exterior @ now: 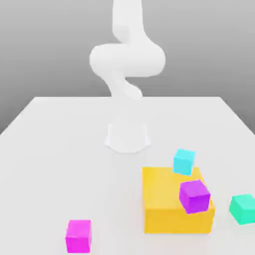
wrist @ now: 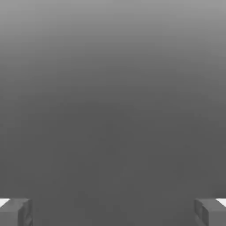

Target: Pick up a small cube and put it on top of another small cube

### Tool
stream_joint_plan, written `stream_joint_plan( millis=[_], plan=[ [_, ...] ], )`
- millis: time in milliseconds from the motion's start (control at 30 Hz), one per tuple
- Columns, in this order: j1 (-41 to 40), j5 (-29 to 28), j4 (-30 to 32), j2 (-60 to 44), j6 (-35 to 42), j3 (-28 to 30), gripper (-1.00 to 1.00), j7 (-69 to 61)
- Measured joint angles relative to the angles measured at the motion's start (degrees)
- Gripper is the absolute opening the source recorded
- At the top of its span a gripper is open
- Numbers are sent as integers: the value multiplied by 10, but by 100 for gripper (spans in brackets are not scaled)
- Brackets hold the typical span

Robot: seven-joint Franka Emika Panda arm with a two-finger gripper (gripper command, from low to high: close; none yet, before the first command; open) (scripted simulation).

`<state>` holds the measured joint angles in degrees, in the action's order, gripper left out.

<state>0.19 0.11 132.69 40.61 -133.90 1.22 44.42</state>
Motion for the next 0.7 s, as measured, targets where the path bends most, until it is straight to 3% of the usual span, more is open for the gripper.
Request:
stream_joint_plan(
  millis=[700],
  plan=[
    [-18,49,76,-440,-176,83,0,-149]
  ],
)
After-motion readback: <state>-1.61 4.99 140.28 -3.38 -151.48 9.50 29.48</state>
